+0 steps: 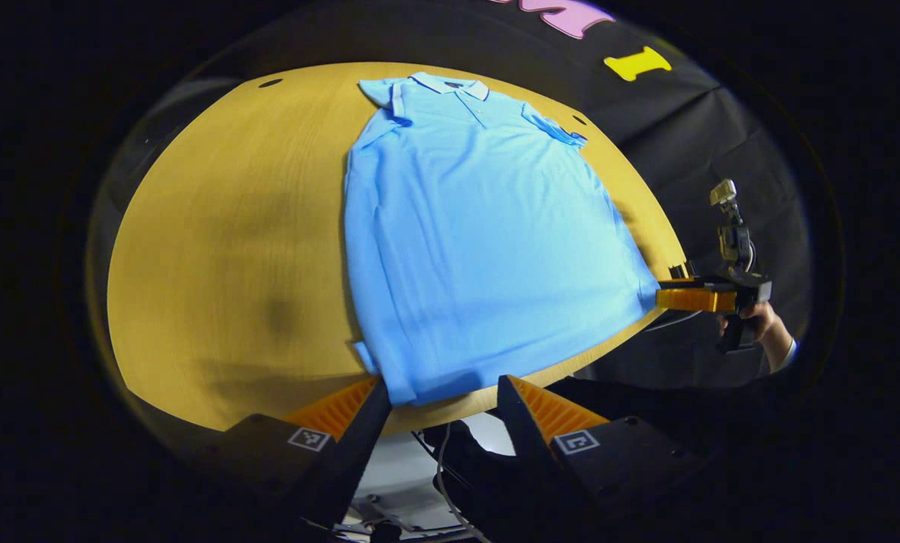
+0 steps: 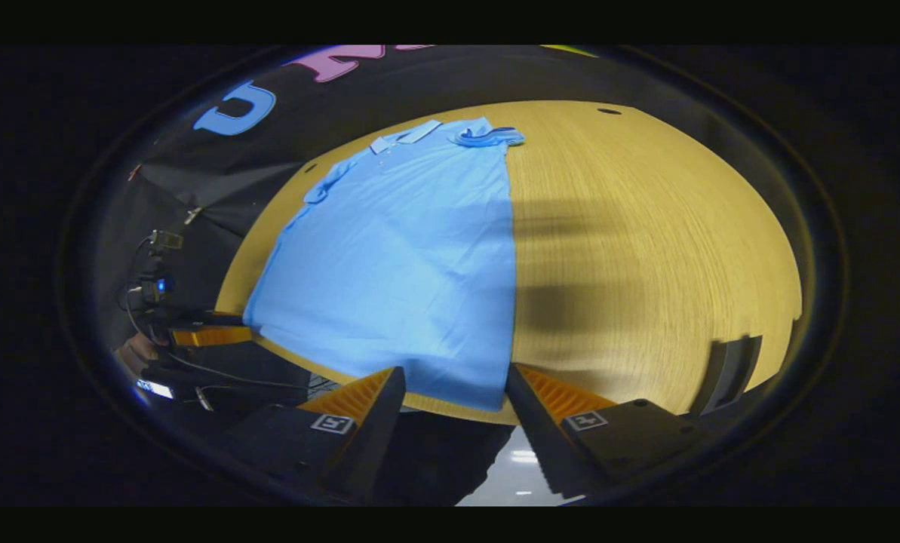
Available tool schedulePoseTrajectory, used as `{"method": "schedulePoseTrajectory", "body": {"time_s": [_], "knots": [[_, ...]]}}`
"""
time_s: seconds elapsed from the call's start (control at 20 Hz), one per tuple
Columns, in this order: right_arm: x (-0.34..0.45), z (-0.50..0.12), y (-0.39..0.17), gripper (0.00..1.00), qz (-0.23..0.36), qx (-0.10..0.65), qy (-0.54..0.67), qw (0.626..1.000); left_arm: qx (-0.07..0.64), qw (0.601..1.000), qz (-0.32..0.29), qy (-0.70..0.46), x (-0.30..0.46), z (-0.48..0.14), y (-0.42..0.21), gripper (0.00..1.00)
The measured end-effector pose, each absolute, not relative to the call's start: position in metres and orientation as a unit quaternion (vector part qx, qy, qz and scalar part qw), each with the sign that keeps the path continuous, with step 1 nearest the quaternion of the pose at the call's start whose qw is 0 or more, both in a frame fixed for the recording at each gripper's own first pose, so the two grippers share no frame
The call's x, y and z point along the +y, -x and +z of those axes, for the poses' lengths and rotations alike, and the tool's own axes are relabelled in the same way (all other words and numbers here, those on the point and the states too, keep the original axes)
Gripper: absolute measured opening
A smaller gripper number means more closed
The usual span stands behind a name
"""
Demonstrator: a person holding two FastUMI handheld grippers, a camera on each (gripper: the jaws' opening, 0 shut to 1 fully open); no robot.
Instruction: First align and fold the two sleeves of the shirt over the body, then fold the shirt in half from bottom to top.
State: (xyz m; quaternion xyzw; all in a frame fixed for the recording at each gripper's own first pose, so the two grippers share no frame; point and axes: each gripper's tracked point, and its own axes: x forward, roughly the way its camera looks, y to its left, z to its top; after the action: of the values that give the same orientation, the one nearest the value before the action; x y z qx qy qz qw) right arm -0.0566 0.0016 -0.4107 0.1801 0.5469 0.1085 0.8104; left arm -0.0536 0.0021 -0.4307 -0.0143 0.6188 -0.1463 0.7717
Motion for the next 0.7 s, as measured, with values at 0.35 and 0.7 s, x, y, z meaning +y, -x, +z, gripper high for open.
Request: {"method": "schedulePoseTrajectory", "body": {"time_s": [0.35, 0.7], "knots": [[0.015, -0.412, 0.051, 0.27, 0.121, 0.534, -0.209, 0.81, 0.597, 0.79, -0.136, 0.032, -0.006, -0.435, 0.041, 0.1], [0.034, -0.388, 0.017, 0.23, 0.16, 0.479, -0.269, 0.82, 0.539, 0.827, -0.152, 0.044, -0.011, -0.401, 0.005, 0.06]]}}
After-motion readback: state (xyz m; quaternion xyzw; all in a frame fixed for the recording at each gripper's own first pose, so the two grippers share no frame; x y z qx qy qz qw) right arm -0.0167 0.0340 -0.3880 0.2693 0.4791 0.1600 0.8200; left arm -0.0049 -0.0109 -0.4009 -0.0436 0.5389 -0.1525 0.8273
